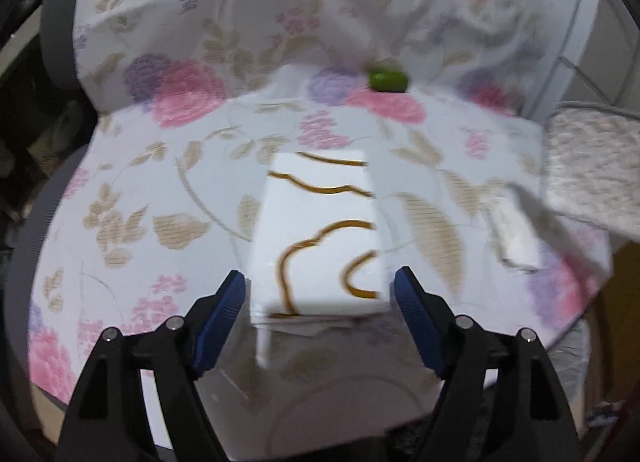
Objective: Collect trash
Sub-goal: 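Grasp the white brown-striped paper with the left gripper while the right gripper holds the pad, then carry the paper and pad over the bin and open both grippers, then return to the seat and grasp the green cucumber with the right gripper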
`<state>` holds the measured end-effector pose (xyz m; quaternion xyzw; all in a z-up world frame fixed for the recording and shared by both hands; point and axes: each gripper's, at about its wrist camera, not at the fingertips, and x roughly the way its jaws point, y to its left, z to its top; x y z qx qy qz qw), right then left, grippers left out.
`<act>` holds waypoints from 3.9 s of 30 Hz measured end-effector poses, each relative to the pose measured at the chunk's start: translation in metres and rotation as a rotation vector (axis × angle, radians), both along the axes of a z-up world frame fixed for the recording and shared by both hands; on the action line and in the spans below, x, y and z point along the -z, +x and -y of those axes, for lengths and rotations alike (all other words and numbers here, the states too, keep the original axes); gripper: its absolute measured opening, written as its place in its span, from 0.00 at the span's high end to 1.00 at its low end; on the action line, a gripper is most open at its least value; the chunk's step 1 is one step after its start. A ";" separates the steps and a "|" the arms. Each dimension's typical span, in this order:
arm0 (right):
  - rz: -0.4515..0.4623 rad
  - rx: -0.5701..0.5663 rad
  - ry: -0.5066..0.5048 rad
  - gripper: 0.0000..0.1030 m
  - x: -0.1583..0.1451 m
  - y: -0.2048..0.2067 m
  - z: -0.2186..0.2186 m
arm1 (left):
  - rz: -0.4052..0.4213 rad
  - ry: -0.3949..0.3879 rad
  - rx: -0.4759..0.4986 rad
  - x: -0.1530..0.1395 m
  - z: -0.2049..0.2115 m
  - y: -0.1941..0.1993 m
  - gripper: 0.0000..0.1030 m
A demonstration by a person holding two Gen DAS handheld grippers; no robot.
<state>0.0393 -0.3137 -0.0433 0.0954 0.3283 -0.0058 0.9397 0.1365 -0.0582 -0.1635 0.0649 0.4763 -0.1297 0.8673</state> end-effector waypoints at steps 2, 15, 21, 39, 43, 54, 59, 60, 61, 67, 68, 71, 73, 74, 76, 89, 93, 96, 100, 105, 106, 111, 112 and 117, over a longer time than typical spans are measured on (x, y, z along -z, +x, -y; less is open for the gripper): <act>-0.004 0.001 0.001 0.95 0.002 0.001 0.001 | 0.017 0.005 -0.022 0.000 -0.006 0.004 0.22; -0.011 -0.002 0.008 0.95 0.007 0.003 0.002 | -0.036 -0.020 -0.036 0.008 -0.016 0.020 0.65; 0.009 0.006 0.004 0.95 0.002 -0.006 0.003 | 0.023 -0.033 -0.031 -0.007 -0.018 0.013 0.98; 0.029 0.193 0.021 0.95 -0.017 -0.118 0.052 | 0.177 -0.242 0.206 -0.101 0.054 -0.101 0.98; 0.010 0.277 0.006 0.95 -0.018 -0.162 0.067 | 0.166 -0.261 0.329 -0.102 0.085 -0.127 0.98; -0.067 0.529 -0.006 0.95 -0.006 -0.255 0.119 | 0.105 -0.254 0.713 -0.073 0.200 -0.203 0.98; -0.139 0.589 0.027 0.94 0.019 -0.265 0.142 | -0.012 -0.197 0.840 -0.041 0.243 -0.217 0.98; -0.159 0.601 0.038 0.94 0.026 -0.266 0.148 | -0.025 -0.187 0.856 -0.036 0.249 -0.221 0.98; -0.177 0.611 0.047 0.94 0.032 -0.267 0.152 | -0.038 -0.169 0.879 -0.031 0.258 -0.225 0.98; -0.282 0.641 0.088 0.92 0.066 -0.269 0.171 | -0.147 -0.092 0.944 -0.004 0.295 -0.234 0.97; -0.289 0.641 0.093 0.91 0.069 -0.269 0.173 | -0.157 -0.087 0.949 -0.003 0.299 -0.234 0.97; -0.308 0.646 0.126 0.89 0.079 -0.270 0.179 | -0.182 -0.082 0.958 0.002 0.307 -0.234 0.87; -0.306 0.658 0.137 0.74 0.080 -0.273 0.183 | -0.192 -0.094 0.963 0.002 0.309 -0.233 0.69; -0.303 0.668 0.129 0.71 0.078 -0.274 0.185 | -0.192 -0.102 0.966 0.001 0.310 -0.232 0.61; -0.288 0.684 0.116 0.66 0.074 -0.277 0.186 | -0.188 -0.119 0.971 -0.001 0.309 -0.231 0.59; -0.133 0.584 0.045 0.66 0.023 -0.249 0.153 | 0.020 -0.190 0.708 -0.057 0.225 -0.173 0.53; -0.072 0.497 0.030 0.66 0.004 -0.222 0.130 | 0.053 -0.204 0.590 -0.066 0.180 -0.154 0.50; -0.048 0.398 0.031 0.66 -0.006 -0.193 0.107 | 0.072 -0.195 0.517 -0.064 0.149 -0.144 0.49; -0.045 0.252 0.010 0.63 -0.012 -0.147 0.069 | 0.075 -0.188 0.379 -0.057 0.100 -0.118 0.49; -0.051 0.095 -0.032 0.59 -0.017 -0.088 0.023 | 0.120 -0.145 0.149 -0.057 0.031 -0.076 0.48; -0.052 0.074 -0.032 0.59 -0.016 -0.078 0.016 | 0.130 -0.143 0.118 -0.059 0.019 -0.068 0.48; -0.056 -0.029 -0.028 0.59 -0.012 -0.023 -0.013 | 0.148 -0.146 0.033 -0.067 -0.015 -0.040 0.48; -0.059 -0.046 -0.033 0.59 -0.010 -0.008 -0.018 | 0.150 -0.145 0.024 -0.068 -0.017 -0.035 0.48; -0.066 -0.109 -0.059 0.47 0.000 0.062 -0.037 | 0.158 -0.139 -0.009 -0.068 -0.024 -0.002 0.37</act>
